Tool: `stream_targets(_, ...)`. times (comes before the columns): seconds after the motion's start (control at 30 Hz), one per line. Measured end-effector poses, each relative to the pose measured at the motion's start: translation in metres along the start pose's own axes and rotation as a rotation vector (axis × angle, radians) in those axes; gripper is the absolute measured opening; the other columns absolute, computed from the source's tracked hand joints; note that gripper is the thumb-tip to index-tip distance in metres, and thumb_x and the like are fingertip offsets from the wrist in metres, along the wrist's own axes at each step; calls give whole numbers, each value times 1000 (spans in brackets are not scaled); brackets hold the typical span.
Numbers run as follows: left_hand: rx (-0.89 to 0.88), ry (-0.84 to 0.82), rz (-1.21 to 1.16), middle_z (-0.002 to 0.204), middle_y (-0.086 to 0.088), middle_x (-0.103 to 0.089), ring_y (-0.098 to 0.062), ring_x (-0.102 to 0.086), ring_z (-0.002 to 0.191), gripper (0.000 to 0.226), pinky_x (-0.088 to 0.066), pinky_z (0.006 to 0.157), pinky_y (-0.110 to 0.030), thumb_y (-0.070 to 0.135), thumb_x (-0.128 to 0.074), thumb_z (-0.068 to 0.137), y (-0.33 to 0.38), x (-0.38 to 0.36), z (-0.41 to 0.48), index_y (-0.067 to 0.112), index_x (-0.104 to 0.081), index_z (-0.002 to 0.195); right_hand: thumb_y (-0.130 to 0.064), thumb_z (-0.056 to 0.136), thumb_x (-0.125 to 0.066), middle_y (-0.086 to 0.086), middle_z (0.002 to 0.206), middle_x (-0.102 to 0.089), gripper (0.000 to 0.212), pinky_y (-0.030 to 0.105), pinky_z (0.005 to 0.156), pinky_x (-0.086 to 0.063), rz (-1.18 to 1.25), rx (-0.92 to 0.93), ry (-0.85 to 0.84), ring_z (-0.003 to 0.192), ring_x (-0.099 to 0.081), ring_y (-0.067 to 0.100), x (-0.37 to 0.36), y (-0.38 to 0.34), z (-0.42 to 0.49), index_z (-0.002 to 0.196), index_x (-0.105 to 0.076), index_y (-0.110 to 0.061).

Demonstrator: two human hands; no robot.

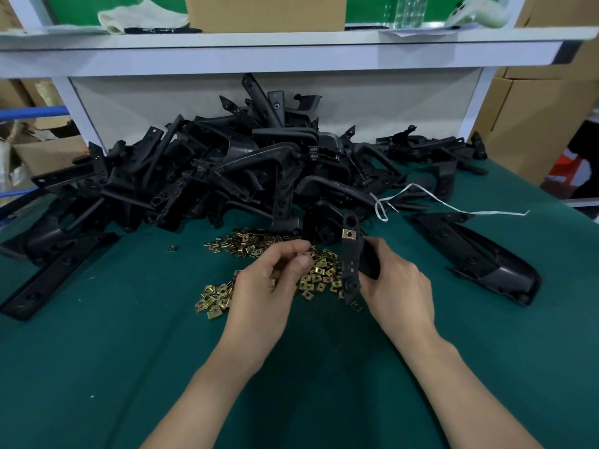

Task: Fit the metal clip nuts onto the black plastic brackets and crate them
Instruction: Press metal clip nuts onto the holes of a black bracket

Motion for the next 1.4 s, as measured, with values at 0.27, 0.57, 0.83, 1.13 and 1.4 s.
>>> stream_targets(0.27,-66,-58,2,101,23,-70,7,-63,100,23,-44,84,-4,21,-64,95,11,-6,-3,37,-70,111,-48,85,-58,-7,86,-72,35,33,59,-40,-28,-5,-2,75,-67,32,-1,0,1,116,-55,-33)
stream_targets(0.57,-84,-97,58,100,19,-67,-2,-65,103,33,-46,89,-9,16,-58,100,8,-8,-4,42,-66,119,-49,84,-55,-4,86,-72,39,33,59,-39,-32,-3,3,75,-67,34,1,-1,0,117,-58,-29)
stream_targets(0.83,-18,-11,-24,81,13,-74,2,-68,80,19,-49,75,-8,45,-60,87,8,-4,-4,36,-73,97,-56,82,-47,-6,87,-72,45,34,61,-39,-15,2,7,76,-67,32,1,-1,1,117,-57,-31)
stream_targets(1.13,163,-30,-278,75,3,-68,-9,-61,69,31,-51,65,-19,50,-61,87,-5,-7,-1,23,-77,86,-54,82,-49,-6,85,-71,43,33,59,-38,-6,-1,4,72,-66,31,2,-3,0,116,-58,-29)
stream_targets(1.4,300,-96,-486,88,-4,-70,-13,-63,75,23,-54,66,-25,38,-66,88,-12,-13,-1,17,-75,86,-52,82,-49,-6,86,-71,43,32,60,-37,-6,2,-2,73,-66,32,2,-4,1,117,-58,-29)
Point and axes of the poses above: each hand's wrist, its own z-axis towards the middle knuckle, its own x-axis out of the back of the hand, y = z × x, the point moved 6 cm from there along z, towards the middle knuckle
